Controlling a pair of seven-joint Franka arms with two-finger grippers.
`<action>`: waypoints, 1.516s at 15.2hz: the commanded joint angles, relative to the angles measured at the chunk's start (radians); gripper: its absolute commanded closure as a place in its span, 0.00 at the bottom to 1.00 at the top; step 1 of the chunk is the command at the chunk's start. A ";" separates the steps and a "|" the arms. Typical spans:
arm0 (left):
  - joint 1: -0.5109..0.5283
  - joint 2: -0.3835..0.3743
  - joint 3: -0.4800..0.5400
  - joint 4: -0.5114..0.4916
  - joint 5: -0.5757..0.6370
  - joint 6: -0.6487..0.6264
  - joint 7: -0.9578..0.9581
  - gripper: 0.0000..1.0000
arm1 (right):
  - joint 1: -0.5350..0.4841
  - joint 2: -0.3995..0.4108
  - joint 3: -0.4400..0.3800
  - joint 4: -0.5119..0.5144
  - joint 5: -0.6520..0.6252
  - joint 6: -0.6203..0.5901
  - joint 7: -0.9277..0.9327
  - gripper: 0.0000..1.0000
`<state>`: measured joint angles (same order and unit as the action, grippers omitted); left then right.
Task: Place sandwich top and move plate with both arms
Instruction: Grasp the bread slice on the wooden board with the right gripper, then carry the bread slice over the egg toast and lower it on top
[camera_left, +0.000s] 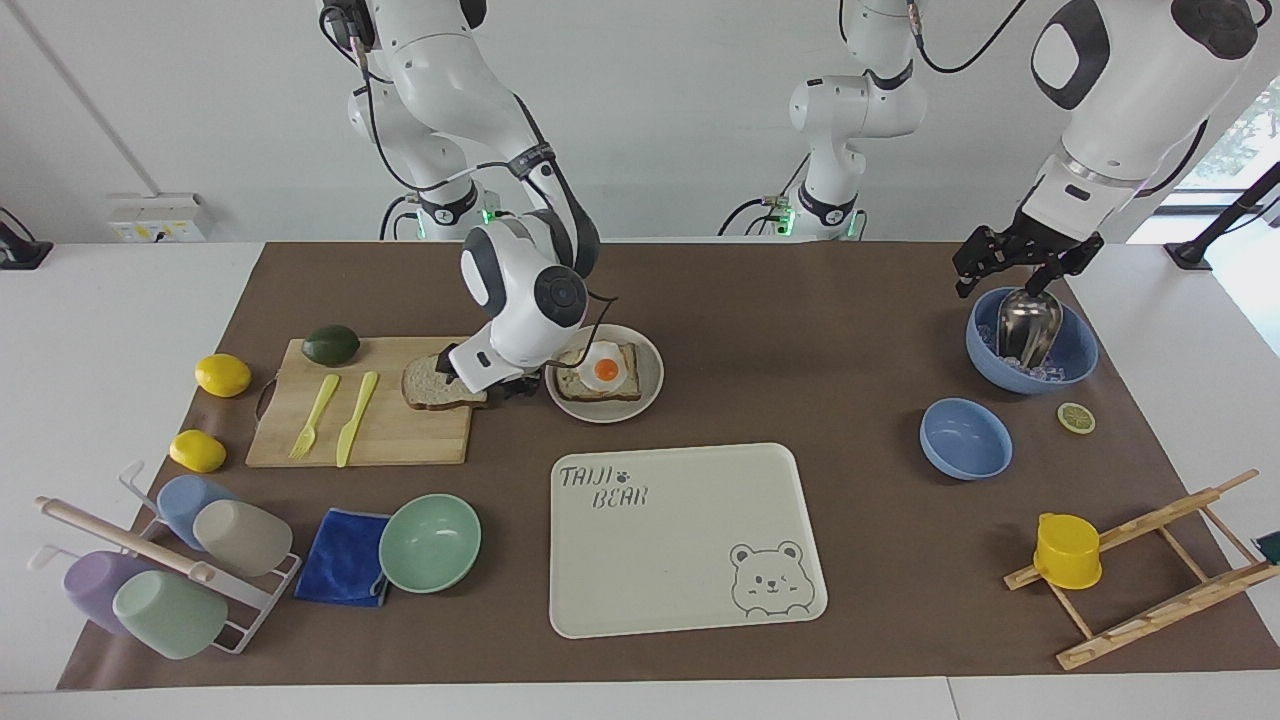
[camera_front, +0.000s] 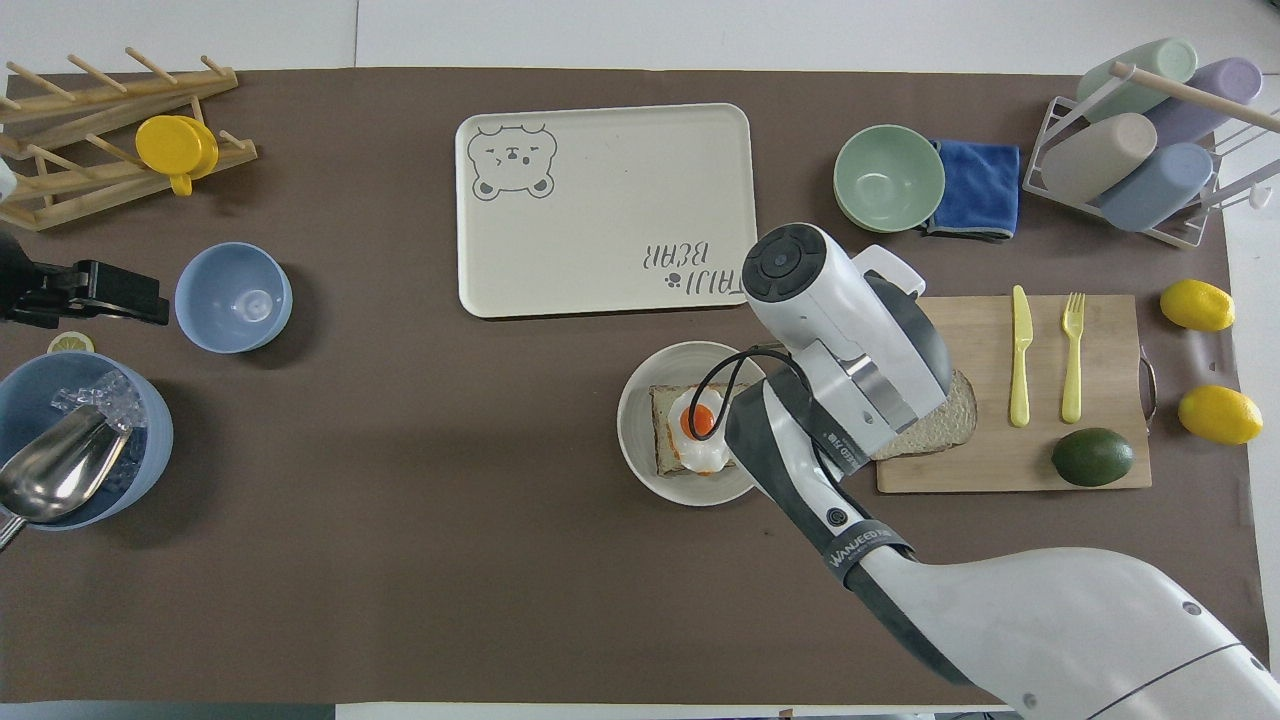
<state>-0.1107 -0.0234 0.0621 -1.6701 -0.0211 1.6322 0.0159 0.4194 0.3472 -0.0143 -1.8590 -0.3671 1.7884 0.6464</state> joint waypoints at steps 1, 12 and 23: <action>0.008 -0.013 -0.005 -0.008 0.012 -0.011 0.012 0.00 | 0.001 -0.048 0.007 -0.071 0.019 0.028 0.022 0.00; 0.006 -0.013 -0.007 -0.008 0.012 -0.012 0.009 0.00 | 0.027 -0.088 0.005 -0.195 -0.015 0.103 0.045 0.09; 0.006 -0.013 -0.005 -0.008 0.012 -0.012 0.010 0.00 | 0.053 -0.114 0.007 -0.270 -0.168 0.117 0.050 0.30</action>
<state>-0.1107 -0.0234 0.0597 -1.6701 -0.0211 1.6322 0.0159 0.4595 0.2669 -0.0105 -2.0848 -0.4908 1.8854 0.6732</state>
